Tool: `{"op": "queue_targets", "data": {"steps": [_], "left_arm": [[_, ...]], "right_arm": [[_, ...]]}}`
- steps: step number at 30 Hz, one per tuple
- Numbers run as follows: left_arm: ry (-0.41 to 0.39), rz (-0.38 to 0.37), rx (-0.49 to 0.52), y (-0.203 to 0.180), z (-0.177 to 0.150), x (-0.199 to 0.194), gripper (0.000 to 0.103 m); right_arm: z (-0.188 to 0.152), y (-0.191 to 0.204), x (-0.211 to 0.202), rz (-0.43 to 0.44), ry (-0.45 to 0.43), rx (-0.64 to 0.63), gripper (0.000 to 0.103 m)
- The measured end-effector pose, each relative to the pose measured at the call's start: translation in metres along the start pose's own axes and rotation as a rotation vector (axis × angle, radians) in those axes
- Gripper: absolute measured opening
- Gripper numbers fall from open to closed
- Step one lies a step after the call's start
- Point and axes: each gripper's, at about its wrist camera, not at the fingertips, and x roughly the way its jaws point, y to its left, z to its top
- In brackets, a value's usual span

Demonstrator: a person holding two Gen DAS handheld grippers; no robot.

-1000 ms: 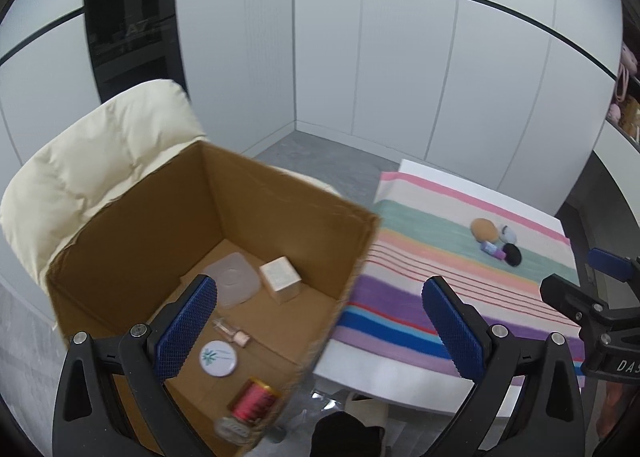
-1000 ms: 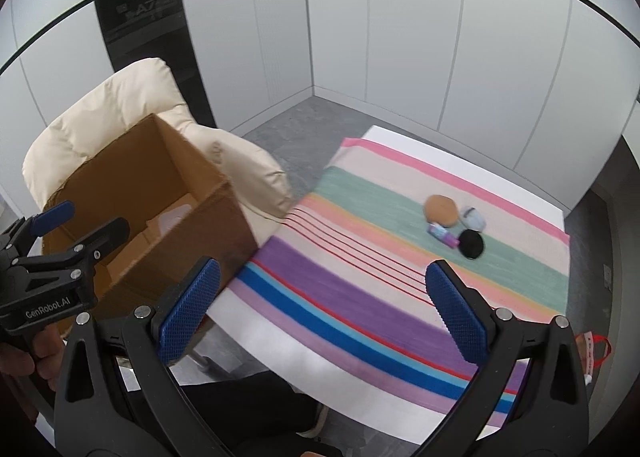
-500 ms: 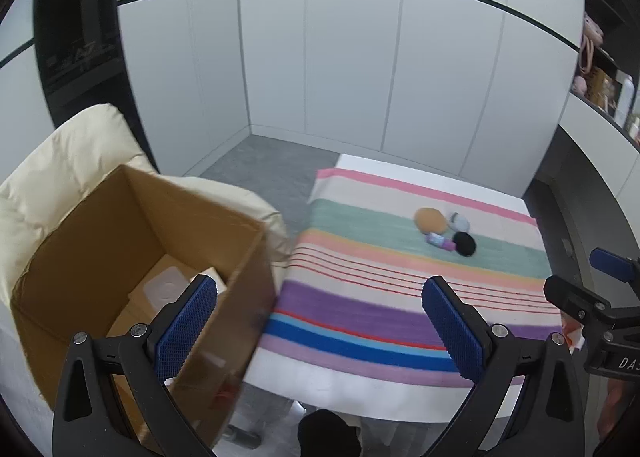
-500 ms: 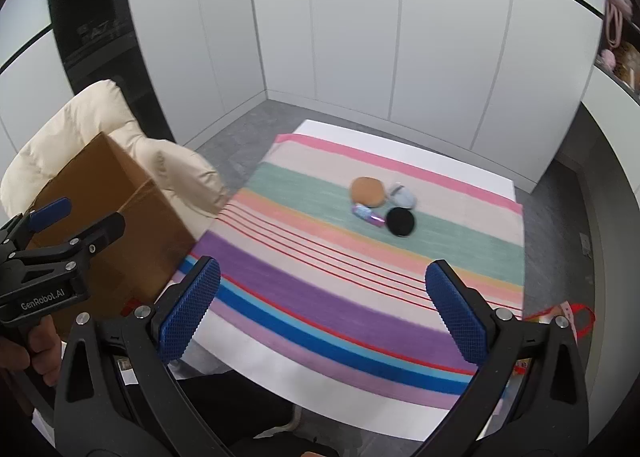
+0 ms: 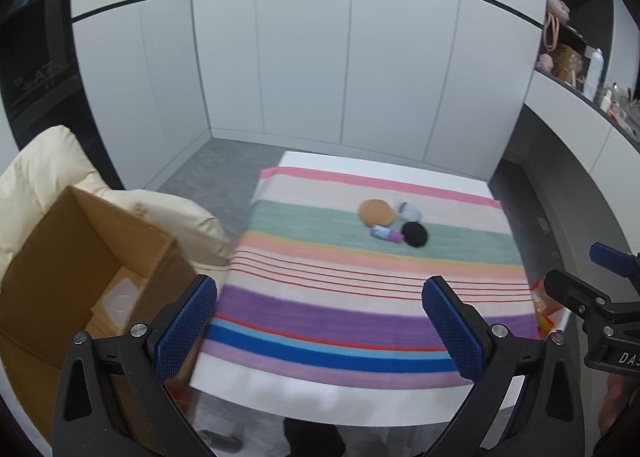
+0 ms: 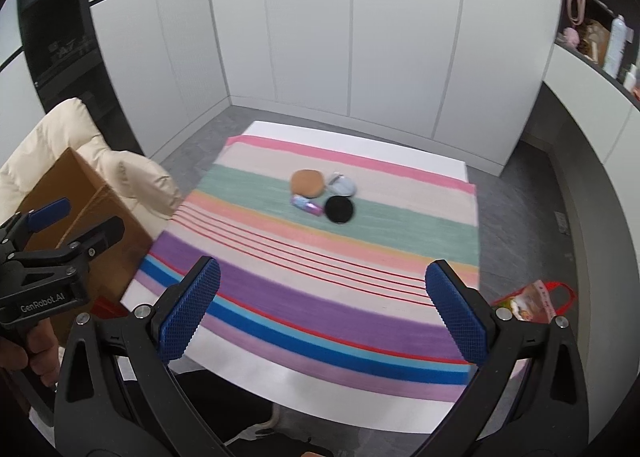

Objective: Organize objects
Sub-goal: 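Move both tools back over the towel toward the remaining items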

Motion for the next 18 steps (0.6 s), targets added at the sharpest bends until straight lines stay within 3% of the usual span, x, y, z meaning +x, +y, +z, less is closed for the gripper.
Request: {"op": "queue_targets", "data": {"steps": [12,18], "left_arm": [[0.057,-0.075,0.027,-0.040,0.005,0.015,0.103],[0.089,-0.063,0.049,-0.055,0.009,0.043,0.102]], "right_arm": [[-0.014,-0.039,-0.009,-0.028,0.020,0.050,0.103],[-0.019,-0.054,0.018,-0.035,0.055,0.033,0.103]]}}
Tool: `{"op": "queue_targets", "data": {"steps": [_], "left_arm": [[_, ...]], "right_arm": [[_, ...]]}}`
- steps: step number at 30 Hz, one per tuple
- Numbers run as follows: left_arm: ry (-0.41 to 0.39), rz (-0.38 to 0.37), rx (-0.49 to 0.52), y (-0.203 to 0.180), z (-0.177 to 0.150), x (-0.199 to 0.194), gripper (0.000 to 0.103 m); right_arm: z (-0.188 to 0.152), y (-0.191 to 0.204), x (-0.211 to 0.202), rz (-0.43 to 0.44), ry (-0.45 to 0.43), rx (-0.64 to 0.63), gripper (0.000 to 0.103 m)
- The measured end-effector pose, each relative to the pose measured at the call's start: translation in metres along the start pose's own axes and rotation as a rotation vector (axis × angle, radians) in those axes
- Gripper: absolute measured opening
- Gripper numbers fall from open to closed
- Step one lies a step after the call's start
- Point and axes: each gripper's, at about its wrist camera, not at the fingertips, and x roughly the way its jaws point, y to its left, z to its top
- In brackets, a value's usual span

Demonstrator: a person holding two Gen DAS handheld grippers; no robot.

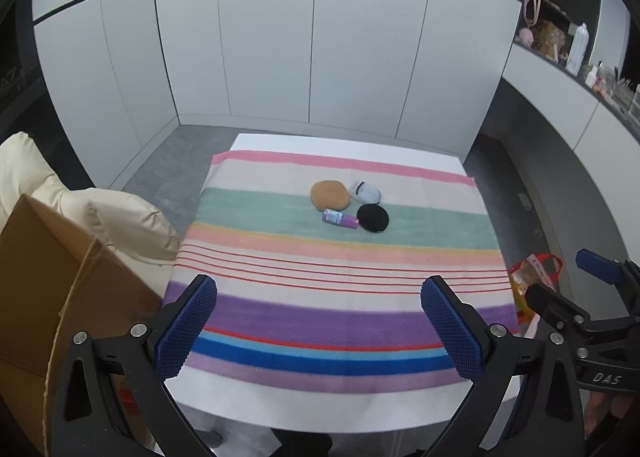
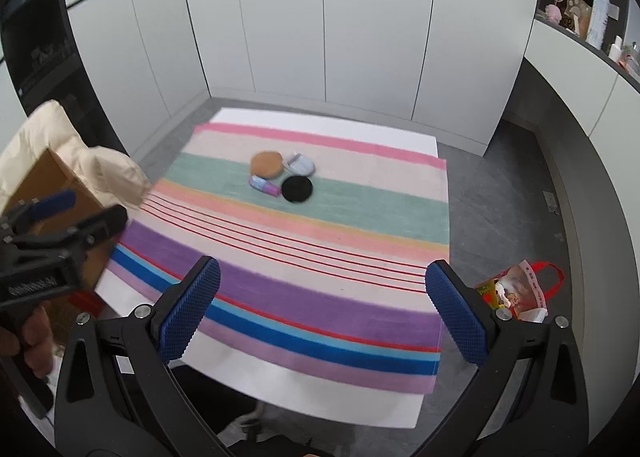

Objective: Organize objects
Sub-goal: 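Move both tools back over the towel toward the remaining items, then grasp the black round puff with the right tool while the left tool grasps the pink-purple tube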

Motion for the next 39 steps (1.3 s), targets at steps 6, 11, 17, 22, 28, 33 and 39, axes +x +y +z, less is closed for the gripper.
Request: {"op": "queue_targets", "data": {"steps": [6,11,17,22,28,33,39], "left_arm": [[0.033,0.016,0.041,-0.010,0.012,0.050,0.099],[0.090,0.026,0.053,-0.013,0.024,0.103,0.088],[0.142,0.020,0.106,-0.025,0.028,0.174,0.083],[0.174,0.007,0.120,-0.029,0.025,0.223,0.082],[0.170,0.000,0.150,-0.033,0.023,0.265,0.076],[0.137,-0.047,0.165,-0.033,0.027,0.278,0.064],[0.127,-0.056,0.176,-0.031,0.031,0.276,0.058]], "right_arm": [[0.005,-0.016,0.049,-0.005,0.050,0.022,0.102],[0.014,-0.025,0.096,0.014,0.081,0.023,0.097],[0.022,-0.028,0.158,0.036,0.122,0.004,0.089],[0.025,-0.030,0.202,0.051,0.142,-0.005,0.085],[0.023,-0.033,0.248,0.057,0.169,-0.002,0.080],[0.021,-0.027,0.266,0.064,0.167,-0.015,0.080],[0.024,-0.008,0.275,0.072,0.131,-0.078,0.080]]}}
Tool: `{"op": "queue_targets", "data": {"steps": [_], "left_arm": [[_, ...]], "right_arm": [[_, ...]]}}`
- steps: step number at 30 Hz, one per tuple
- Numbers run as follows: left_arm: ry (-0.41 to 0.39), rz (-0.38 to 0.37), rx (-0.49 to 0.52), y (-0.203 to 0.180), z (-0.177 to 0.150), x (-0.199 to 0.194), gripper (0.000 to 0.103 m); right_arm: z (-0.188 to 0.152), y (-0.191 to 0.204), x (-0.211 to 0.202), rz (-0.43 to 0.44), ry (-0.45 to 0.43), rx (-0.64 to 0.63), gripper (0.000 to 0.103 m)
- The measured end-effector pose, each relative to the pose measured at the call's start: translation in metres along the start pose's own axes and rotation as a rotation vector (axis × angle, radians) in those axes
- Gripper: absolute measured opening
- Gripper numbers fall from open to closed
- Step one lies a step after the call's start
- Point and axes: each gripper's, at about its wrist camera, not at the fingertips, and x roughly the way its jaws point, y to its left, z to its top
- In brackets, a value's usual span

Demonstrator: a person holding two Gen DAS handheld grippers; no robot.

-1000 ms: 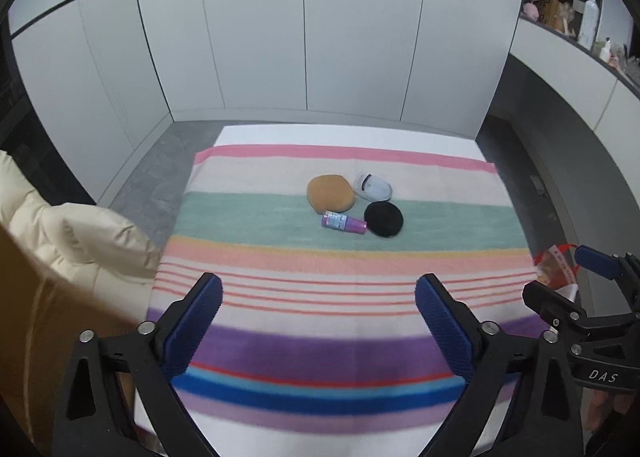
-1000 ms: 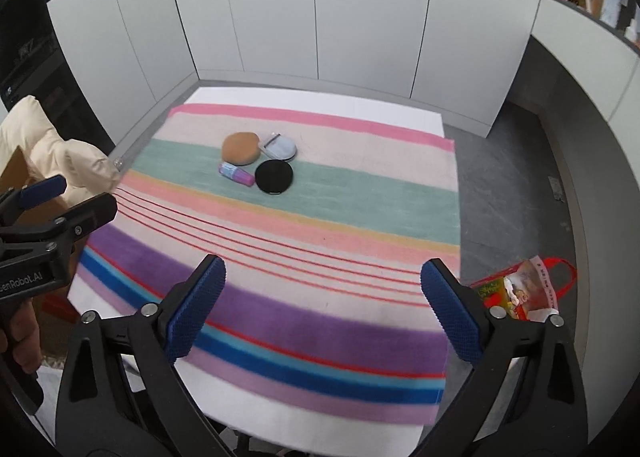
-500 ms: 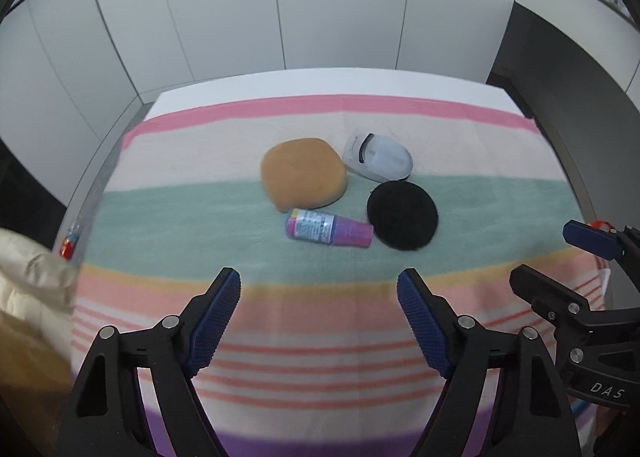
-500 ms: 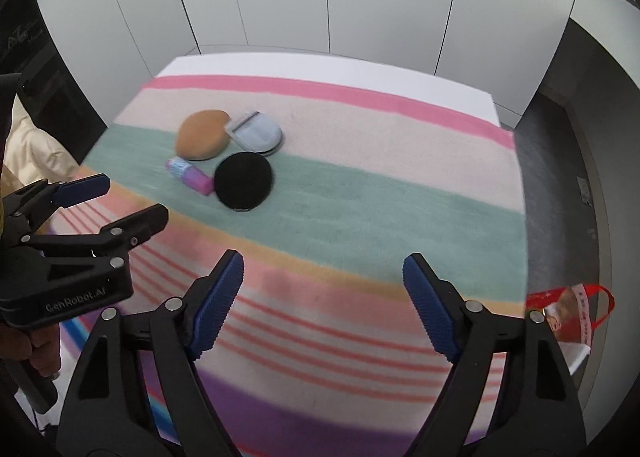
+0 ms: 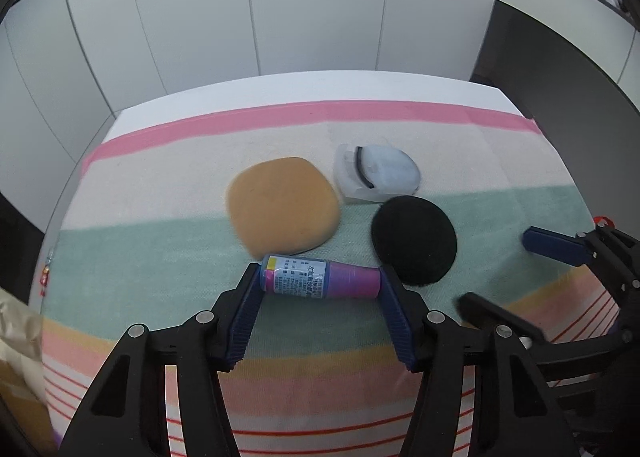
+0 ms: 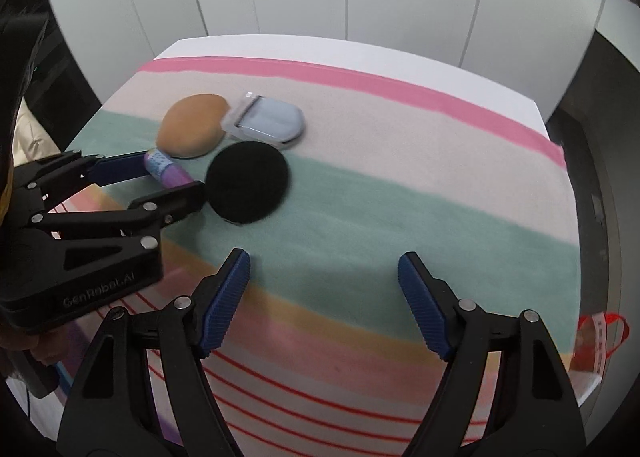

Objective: Organize objects
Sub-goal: 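Grasp the black round puff with the right tool while the left tool grasps the pink-purple tube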

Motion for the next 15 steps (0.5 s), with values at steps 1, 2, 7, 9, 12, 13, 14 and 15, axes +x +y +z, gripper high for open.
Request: {"op": "queue_targets", "data": {"steps": [1,2,7,9,12,13,14,15], "left_arm": [[-0.001,0.014,-0.008,0.003,0.000,-0.003,0.058],[-0.004,0.026,-0.018,0.006,0.000,-0.006,0.058],[0.008,0.081,-0.103,0.036,-0.006,-0.018,0.058],[0.022,0.084,-0.132,0.045,-0.008,-0.020,0.058],[0.043,0.088,-0.153,0.053,-0.013,-0.022,0.058],[0.047,0.089,-0.159,0.055,-0.014,-0.024,0.058],[0.049,0.097,-0.163,0.056,-0.016,-0.026,0.058],[0.051,0.105,-0.169,0.056,-0.018,-0.028,0.058]], "right_arm": [[0.001,0.004,0.002,-0.002,-0.004,-0.015,0.080],[0.003,0.008,0.004,0.001,-0.008,-0.030,0.080],[0.017,0.025,0.017,0.003,-0.025,-0.066,0.088],[0.024,0.031,0.022,0.004,-0.025,-0.066,0.088],[0.032,0.037,0.026,0.004,-0.024,-0.068,0.081],[0.034,0.038,0.026,0.004,-0.026,-0.067,0.073],[0.035,0.038,0.027,0.006,-0.029,-0.070,0.065],[0.036,0.039,0.026,0.009,-0.034,-0.079,0.052]]}}
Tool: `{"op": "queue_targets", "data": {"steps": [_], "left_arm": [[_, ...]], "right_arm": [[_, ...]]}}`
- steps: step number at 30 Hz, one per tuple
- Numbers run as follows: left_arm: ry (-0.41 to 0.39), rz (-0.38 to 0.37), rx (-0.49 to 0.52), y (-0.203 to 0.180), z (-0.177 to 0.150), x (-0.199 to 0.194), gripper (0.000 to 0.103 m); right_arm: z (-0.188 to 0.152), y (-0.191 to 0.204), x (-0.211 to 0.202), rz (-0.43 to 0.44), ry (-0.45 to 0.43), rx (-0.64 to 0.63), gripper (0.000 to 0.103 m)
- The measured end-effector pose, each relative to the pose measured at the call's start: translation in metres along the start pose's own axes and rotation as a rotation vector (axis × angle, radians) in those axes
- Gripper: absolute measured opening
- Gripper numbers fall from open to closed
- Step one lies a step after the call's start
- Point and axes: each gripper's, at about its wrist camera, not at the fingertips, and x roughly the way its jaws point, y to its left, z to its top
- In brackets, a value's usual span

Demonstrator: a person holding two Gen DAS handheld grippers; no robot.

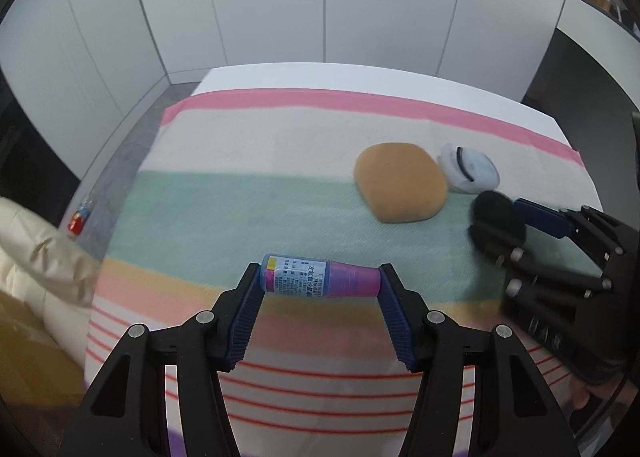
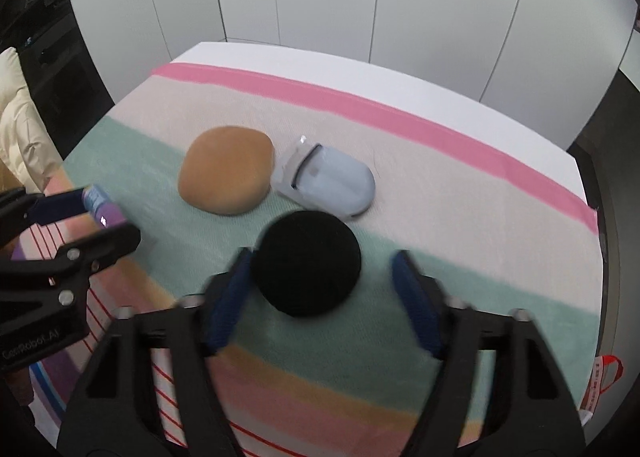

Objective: Organize objects
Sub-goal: 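Grasp the black round puff with the right tool while the left tool grasps the pink-purple tube, then lift and carry the puff and tube with both tools over the cardboard box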

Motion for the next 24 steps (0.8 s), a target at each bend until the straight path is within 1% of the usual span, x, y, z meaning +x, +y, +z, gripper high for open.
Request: {"op": "queue_targets", "data": {"steps": [2,5,10,13,16,18,21,24], "left_arm": [[0.014,0.002,-0.018,0.001,-0.003,-0.004,0.058],[0.028,-0.006,-0.032,-0.001,-0.008,-0.013,0.058],[0.021,-0.023,-0.015,-0.008,-0.013,-0.038,0.058],[0.011,-0.031,-0.005,-0.013,-0.015,-0.061,0.058],[-0.011,-0.039,0.008,-0.015,-0.018,-0.092,0.058],[-0.023,-0.047,0.009,-0.015,-0.021,-0.112,0.058],[-0.046,-0.060,0.017,-0.017,-0.027,-0.142,0.058],[-0.071,-0.073,0.030,-0.019,-0.035,-0.173,0.058]], "right_arm": [[0.002,-0.002,-0.001,0.006,0.010,0.000,0.049],[0.000,-0.009,-0.006,0.031,0.025,0.049,0.048],[-0.009,-0.011,-0.031,0.015,0.040,0.085,0.048],[-0.015,-0.015,-0.056,0.020,0.043,0.129,0.048],[-0.019,-0.014,-0.086,0.008,0.034,0.140,0.048],[-0.021,-0.013,-0.109,0.023,0.032,0.164,0.048],[-0.017,-0.003,-0.137,-0.004,0.009,0.145,0.048],[-0.028,-0.008,-0.179,-0.007,-0.009,0.154,0.048]]}}
